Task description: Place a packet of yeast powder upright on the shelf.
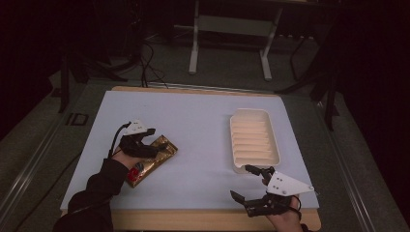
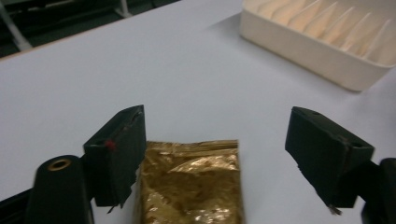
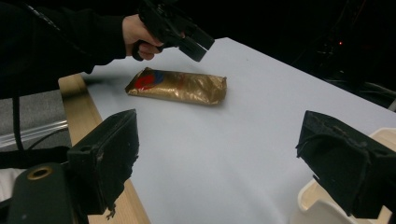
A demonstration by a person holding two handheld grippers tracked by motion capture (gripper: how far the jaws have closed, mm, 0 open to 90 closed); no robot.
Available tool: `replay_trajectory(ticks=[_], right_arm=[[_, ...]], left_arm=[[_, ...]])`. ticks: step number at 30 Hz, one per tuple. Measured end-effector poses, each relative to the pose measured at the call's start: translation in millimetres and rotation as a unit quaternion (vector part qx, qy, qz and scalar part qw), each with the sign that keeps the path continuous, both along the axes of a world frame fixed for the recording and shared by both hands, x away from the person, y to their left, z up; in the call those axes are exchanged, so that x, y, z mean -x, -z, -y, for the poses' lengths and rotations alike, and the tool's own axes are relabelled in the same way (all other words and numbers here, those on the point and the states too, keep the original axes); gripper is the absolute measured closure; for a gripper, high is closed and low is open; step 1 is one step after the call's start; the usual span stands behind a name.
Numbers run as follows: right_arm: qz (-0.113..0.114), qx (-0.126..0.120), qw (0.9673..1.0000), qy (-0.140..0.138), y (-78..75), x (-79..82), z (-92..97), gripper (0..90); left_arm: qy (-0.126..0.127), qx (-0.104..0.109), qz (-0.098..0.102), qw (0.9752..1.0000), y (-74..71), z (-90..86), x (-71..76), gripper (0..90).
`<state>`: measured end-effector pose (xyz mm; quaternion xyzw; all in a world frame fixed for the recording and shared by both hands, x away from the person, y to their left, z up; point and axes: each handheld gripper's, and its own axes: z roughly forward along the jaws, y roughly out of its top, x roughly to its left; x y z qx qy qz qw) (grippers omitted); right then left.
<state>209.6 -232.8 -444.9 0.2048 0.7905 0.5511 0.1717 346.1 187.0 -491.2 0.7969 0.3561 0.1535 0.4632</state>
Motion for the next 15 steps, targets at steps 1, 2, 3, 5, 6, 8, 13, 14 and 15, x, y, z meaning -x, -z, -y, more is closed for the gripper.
replay_trajectory(ticks=[1, 2, 3, 5, 6, 8, 13, 14, 15], right_arm=[[0.0, 0.0, 1.0, 0.0, 0.1, 0.1, -0.1, 12.5], [-0.001, 0.0, 1.0, -0.001, 0.1, 0.2, -0.3, 12.6], [0.0, 0.0, 1.0, -0.002, 0.2, 0.2, -0.5, 12.6], [-0.001, 0.001, 1.0, -0.003, 0.4, 0.2, -0.7, 12.6], [-0.001, 0.001, 1.0, -0.003, 0.5, 0.2, -0.6, 12.6], [-0.002, 0.001, 1.0, -0.004, 0.7, 0.1, -0.3, 12.6], [-0.004, 0.001, 1.0, -0.006, 1.5, -0.5, 0.0, 13.3], [-0.005, 0.002, 1.0, -0.006, 1.8, -0.6, 0.0, 13.3], [-0.006, 0.001, 1.0, -0.006, 1.9, -0.7, 0.0, 13.3]], left_arm=[[-0.001, -0.001, -0.004, 1.0, 1.8, -0.8, -2.4, 22.9], [-0.006, -0.005, -0.007, 0.9999, 3.5, -1.2, -4.8, 24.7], [-0.013, -0.011, -0.01, 0.9998, 5.1, -1.5, -7.3, 25.5], [-0.017, -0.011, -0.017, 0.9997, 7.9, -2.7, -12.1, 27.8], [-0.017, -0.013, -0.02, 0.9996, 9.3, -3.2, -14.2, 28.7], [-0.021, -0.012, -0.026, 0.9994, 12.1, -4.2, -18.3, 30.8], [-0.017, -0.013, -0.039, 0.999, 19.3, -5.0, -25.0, 43.1], [-0.018, -0.015, -0.043, 0.9988, 20.5, -4.7, -26.1, 45.4], [-0.016, -0.014, -0.048, 0.9986, 21.8, -4.4, -27.3, 47.0]])
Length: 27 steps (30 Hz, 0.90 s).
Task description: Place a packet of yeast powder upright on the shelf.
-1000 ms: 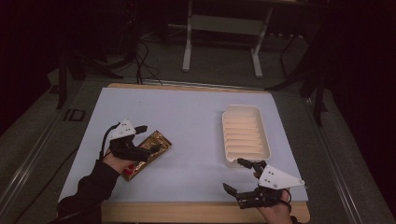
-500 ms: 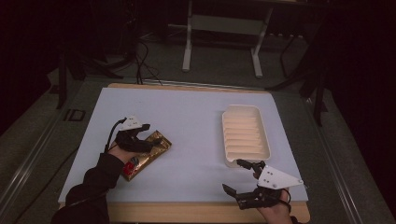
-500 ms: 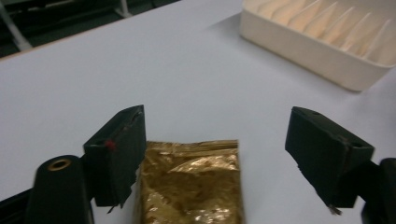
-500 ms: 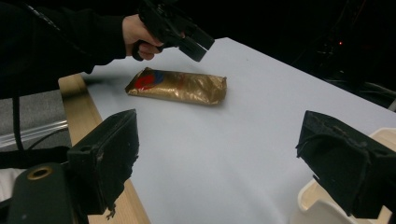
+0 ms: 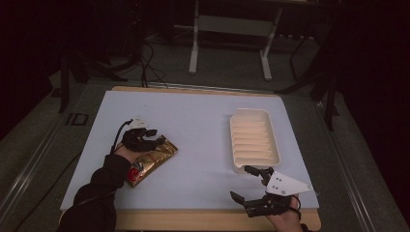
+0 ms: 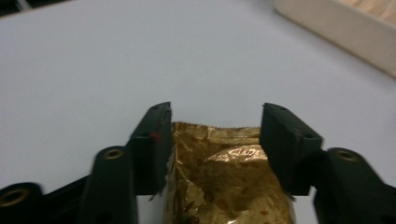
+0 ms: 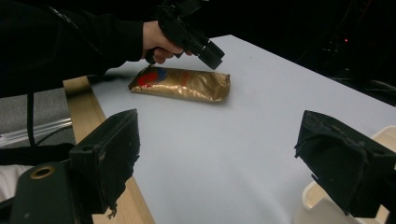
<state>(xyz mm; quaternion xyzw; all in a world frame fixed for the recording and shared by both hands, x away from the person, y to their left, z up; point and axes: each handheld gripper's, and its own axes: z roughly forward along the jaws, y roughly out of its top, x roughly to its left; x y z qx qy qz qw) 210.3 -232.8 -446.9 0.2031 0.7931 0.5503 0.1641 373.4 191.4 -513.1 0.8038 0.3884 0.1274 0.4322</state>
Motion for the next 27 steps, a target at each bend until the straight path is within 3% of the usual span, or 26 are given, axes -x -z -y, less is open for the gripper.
replay_trajectory(ticks=[6, 11, 21, 27], right_arm=[[0.0, 0.0, 1.0, -0.001, -0.2, 0.0, 0.1, 13.3], [-0.002, 0.0, 1.0, -0.001, 0.5, -0.8, 0.4, 13.4], [-0.006, 0.002, 1.0, -0.002, 1.2, -1.1, 0.9, 13.6], [-0.006, 0.002, 1.0, -0.003, 1.6, -1.7, 1.0, 13.7]], left_arm=[[-0.009, -0.023, -0.023, 0.9994, 6.7, 3.8, -6.0, 47.0], [-0.02, -0.026, -0.032, 0.999, 9.2, 3.7, -9.8, 47.1], [-0.023, -0.043, -0.08, 0.9956, 20.4, 9.0, -18.2, 50.4], [-0.024, -0.046, -0.094, 0.9942, 22.9, 11.2, -19.9, 59.4]])
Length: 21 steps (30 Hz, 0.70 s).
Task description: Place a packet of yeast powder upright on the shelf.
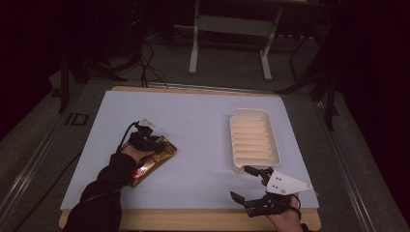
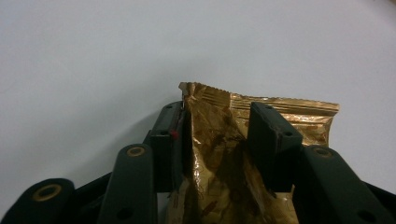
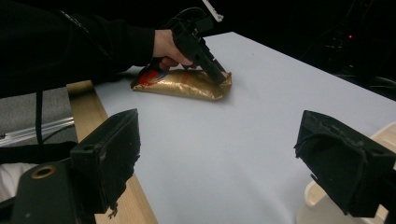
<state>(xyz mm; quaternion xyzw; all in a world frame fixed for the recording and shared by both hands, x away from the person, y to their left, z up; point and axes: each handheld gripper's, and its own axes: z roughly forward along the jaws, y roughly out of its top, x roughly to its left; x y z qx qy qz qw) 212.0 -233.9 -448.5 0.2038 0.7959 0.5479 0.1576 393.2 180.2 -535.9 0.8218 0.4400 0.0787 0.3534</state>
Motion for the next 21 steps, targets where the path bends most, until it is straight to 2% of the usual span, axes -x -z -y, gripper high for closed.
replay_trajectory(ticks=[3, 8, 9, 10, 12, 19, 21], right_arm=[[0.0, 0.0, 1.0, 0.0, 0.2, 0.0, -0.3, 13.7], [-0.001, 0.002, 1.0, 0.0, 0.3, 0.4, -0.2, 13.8], [-0.001, 0.002, 1.0, 0.0, 0.3, 0.4, 0.0, 13.8], [-0.002, 0.001, 1.0, 0.001, 0.4, 0.3, 0.2, 13.9], [-0.002, 0.001, 1.0, 0.0, 0.3, 0.2, 0.4, 14.0], [-0.003, 0.0, 1.0, 0.0, 0.3, 0.0, 0.4, 14.1], [-0.003, 0.0, 1.0, 0.0, 0.0, 0.2, 0.6, 14.1]], left_arm=[[0.0, 0.0, -0.009, 1.0, 0.1, 0.4, -0.6, 63.4], [0.002, -0.009, -0.007, 0.9999, 0.4, 2.5, 0.7, 71.7], [-0.001, -0.02, -0.003, 0.9998, -0.6, 3.4, 1.3, 71.7], [-0.002, -0.021, -0.002, 0.9998, -0.8, 3.4, 1.4, 79.2], [-0.002, -0.021, 0.001, 0.9998, -1.4, 2.8, 2.3, 85.7], [-0.004, -0.015, 0.022, 0.9996, -8.0, 4.2, 9.7, 89.3], [-0.007, -0.005, 0.027, 0.9996, -11.5, 5.1, 12.7, 89.4]])
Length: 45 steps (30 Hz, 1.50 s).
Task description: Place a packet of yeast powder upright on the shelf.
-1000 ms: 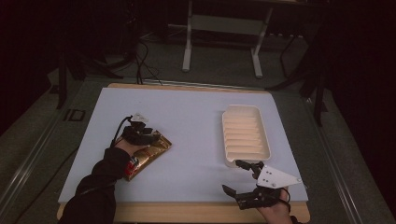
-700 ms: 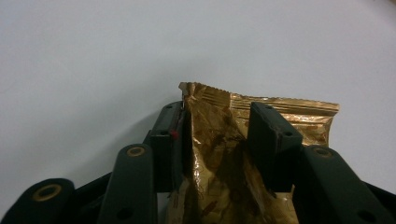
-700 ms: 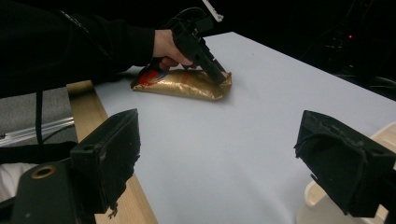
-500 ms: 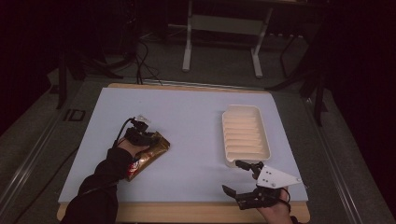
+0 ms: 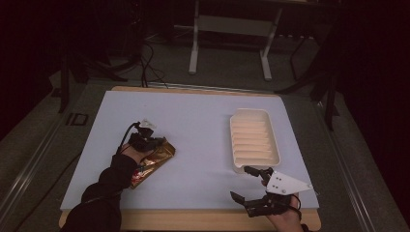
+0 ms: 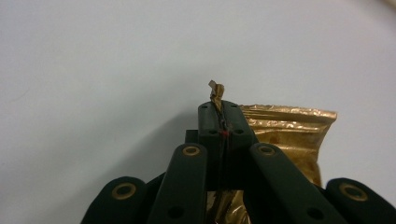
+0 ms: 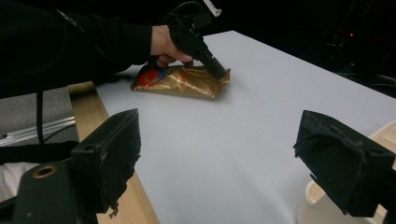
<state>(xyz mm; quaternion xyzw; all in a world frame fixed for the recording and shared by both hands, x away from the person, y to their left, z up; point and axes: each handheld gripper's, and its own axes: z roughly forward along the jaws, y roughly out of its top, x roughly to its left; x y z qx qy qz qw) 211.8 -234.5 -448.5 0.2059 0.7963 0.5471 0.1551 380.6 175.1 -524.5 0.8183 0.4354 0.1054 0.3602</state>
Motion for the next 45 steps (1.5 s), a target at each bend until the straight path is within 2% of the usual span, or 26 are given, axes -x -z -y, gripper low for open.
replay_trajectory(ticks=[3, 8, 13, 15, 26, 32, 35, 36, 39, 40, 42, 44, 45], right_arm=[[0.001, 0.001, 1.0, 0.001, -0.3, 0.2, 0.1, 14.1], [0.002, 0.001, 1.0, 0.002, -0.9, 0.7, 0.2, 14.1], [0.002, -0.001, 1.0, 0.002, -1.2, 0.5, 0.6, 14.1], [0.002, -0.001, 1.0, 0.003, -1.2, 0.4, 0.6, 14.1], [0.004, -0.001, 1.0, 0.003, -1.5, 0.7, 0.4, 14.4], [0.004, -0.002, 1.0, 0.004, -1.6, 0.5, 0.4, 14.4], [0.004, -0.002, 1.0, 0.005, -1.9, 0.5, 0.7, 14.4], [0.004, -0.002, 1.0, 0.005, -1.9, 0.5, 0.7, 14.4], [0.005, -0.002, 1.0, 0.007, -2.3, 0.2, 1.0, 14.4], [0.004, -0.003, 1.0, 0.007, -2.6, 0.1, 1.1, 14.4], [0.006, -0.003, 0.9999, 0.008, -2.7, 0.1, 1.1, 14.4], [0.005, -0.004, 0.9999, 0.009, -3.0, 0.2, 1.4, 14.4], [0.006, -0.004, 0.9999, 0.01, -3.2, 0.2, 1.4, 14.4]], left_arm=[[0.005, -0.007, 0.014, 0.9999, -6.4, 3.1, 5.1, 89.4], [0.006, 0.007, 0.027, 0.9996, -15.3, 4.6, 12.7, 89.5], [0.014, 0.01, 0.042, 0.999, -26.3, 6.1, 23.0, 89.6], [0.013, 0.02, 0.045, 0.9987, -29.7, 4.8, 26.0, 89.6], [0.03, 0.042, 0.078, 0.9957, -51.9, 8.6, 50.3, 90.0], [0.042, 0.058, 0.097, 0.9927, -64.6, 12.2, 62.9, 90.0], [0.046, 0.082, 0.107, 0.9898, -72.2, 16.1, 69.0, 90.0], [0.046, 0.082, 0.107, 0.9898, -72.2, 16.1, 69.0, 90.0], [0.046, 0.099, 0.12, 0.9867, -77.5, 21.2, 73.6, 90.0], [0.05, 0.11, 0.124, 0.9848, -79.5, 25.1, 75.8, 90.0], [0.054, 0.113, 0.123, 0.9845, -80.2, 27.4, 76.3, 89.9], [0.066, 0.112, 0.136, 0.9821, -80.1, 33.7, 79.1, 89.9], [0.073, 0.121, 0.139, 0.9801, -79.9, 36.9, 80.2, 89.9]])
